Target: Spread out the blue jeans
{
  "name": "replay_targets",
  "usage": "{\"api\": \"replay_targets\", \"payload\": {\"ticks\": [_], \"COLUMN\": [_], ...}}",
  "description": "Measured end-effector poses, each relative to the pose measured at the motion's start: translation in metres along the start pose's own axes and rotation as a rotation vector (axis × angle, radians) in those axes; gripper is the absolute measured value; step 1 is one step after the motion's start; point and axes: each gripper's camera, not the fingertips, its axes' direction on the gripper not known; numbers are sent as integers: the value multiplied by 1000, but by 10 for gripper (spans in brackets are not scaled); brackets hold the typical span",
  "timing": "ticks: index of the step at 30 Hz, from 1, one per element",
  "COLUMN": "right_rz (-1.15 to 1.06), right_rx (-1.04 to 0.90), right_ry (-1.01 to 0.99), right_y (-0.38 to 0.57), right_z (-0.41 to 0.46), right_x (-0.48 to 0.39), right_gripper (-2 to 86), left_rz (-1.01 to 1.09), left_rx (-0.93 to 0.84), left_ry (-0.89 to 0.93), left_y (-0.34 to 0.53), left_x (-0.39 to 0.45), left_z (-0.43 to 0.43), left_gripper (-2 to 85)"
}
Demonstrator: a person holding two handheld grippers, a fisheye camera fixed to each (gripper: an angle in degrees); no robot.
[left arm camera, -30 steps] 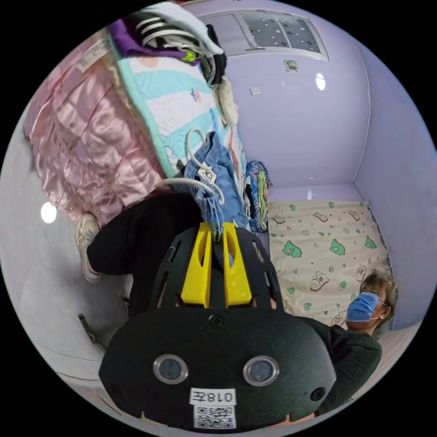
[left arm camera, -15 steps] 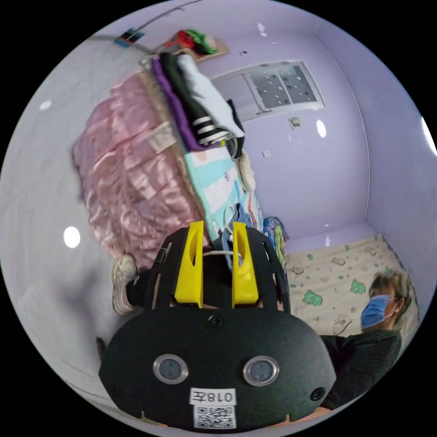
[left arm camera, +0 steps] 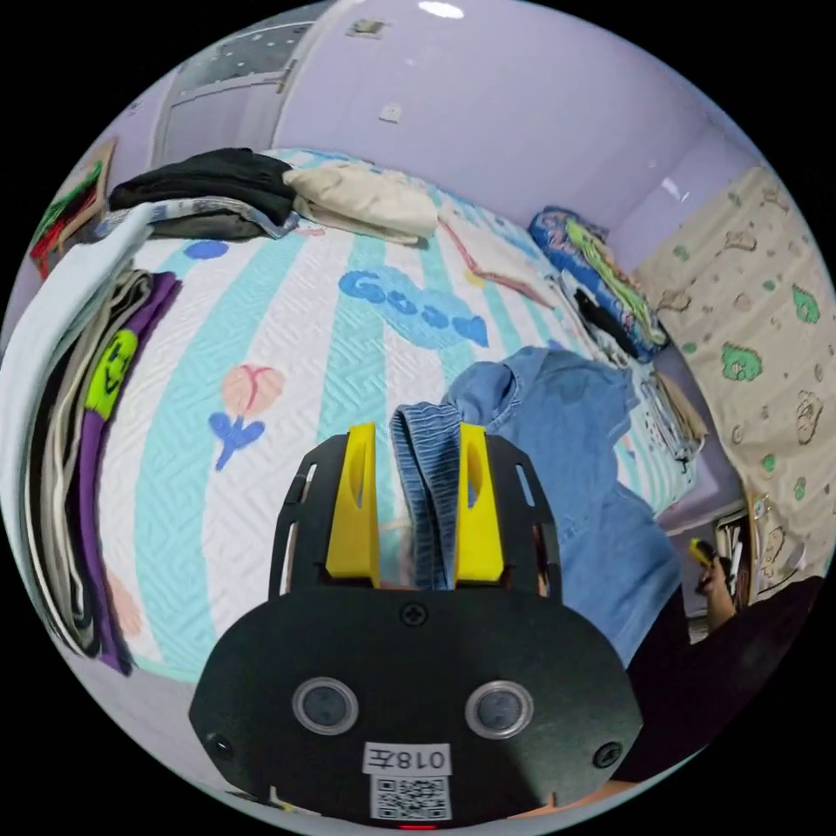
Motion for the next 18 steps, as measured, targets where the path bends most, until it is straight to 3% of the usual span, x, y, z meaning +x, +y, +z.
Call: {"api": "replay_targets", "payload": {"ticks": [3, 7, 13, 18], "right_rz": [-165, -278, -171, -28], "right_rx": [45, 10, -71, -64], "right_ry": [-101, -310, -448, -470], "right_y": [-44, -107, -196, -228], "right_z": [18, 74, 156, 184], "right_x": [-72, -168, -245, -272], "right_gripper": [91, 99, 118, 100], "left_rz": [-14, -29, -189, -236], "left_rx": [-102, -77, 122, -5], "left_ry": [-18, -188, -291, -293], "left_y": [-26, -41, -55, -79], "left_x": [18, 46, 39, 26], "left_z": [22, -7, -85, -83], "left_gripper": [123, 80, 77, 84]}}
